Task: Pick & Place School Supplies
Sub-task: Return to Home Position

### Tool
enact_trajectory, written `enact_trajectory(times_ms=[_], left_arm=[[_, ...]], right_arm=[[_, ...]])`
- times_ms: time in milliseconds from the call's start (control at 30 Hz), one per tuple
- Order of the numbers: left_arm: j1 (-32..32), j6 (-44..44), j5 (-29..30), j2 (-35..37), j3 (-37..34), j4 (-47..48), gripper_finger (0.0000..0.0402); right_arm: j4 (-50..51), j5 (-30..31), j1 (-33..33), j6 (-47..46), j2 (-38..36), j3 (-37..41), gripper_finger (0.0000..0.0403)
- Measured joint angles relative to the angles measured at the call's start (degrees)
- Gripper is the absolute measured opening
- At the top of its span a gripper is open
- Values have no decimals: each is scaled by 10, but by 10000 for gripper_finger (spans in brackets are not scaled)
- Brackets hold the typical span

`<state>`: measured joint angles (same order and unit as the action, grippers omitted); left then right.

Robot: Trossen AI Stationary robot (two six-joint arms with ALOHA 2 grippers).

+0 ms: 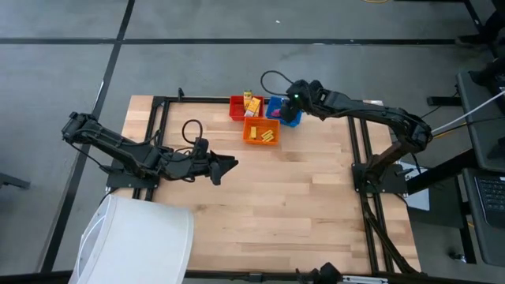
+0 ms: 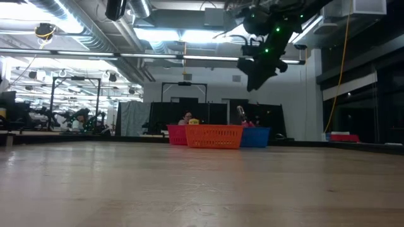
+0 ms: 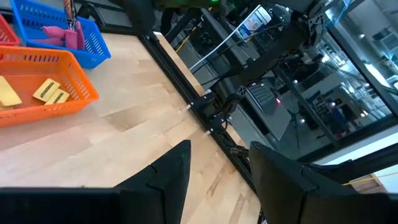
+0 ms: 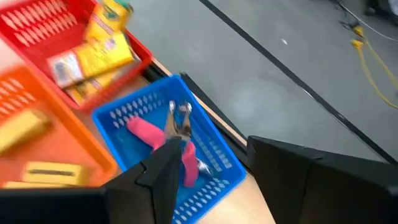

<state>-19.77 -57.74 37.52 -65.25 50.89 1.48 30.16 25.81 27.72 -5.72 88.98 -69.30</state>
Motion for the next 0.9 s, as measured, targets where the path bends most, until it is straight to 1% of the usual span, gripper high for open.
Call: enact_trajectory(times_ms=[133,233,367,500,533,667,767,900], left_arm=[[0,0,-1,0,0,-3,161],[-7,0,0,0,0,-14,161],[-16,-1,6,0,0,-17,161],[-25,-2,24,0,0,-17,161],[-28,-2,26,0,0,-17,161],[-36,-2,37,0,0,-17,161],[-41,-5,46,0,0,-17,161],[-43,-6,51,0,0,-17,161]], right_arm=[[7,40,11,-17,21,0,176],[38,40,35,-38,44,0,153],[71,36,60,-55,66,1,100],[67,33,79,-60,66,20,24],[69,30,83,-60,64,26,13],[86,21,95,-84,58,47,9],[86,-14,102,-96,58,60,4],[63,-52,105,-110,58,72,3]])
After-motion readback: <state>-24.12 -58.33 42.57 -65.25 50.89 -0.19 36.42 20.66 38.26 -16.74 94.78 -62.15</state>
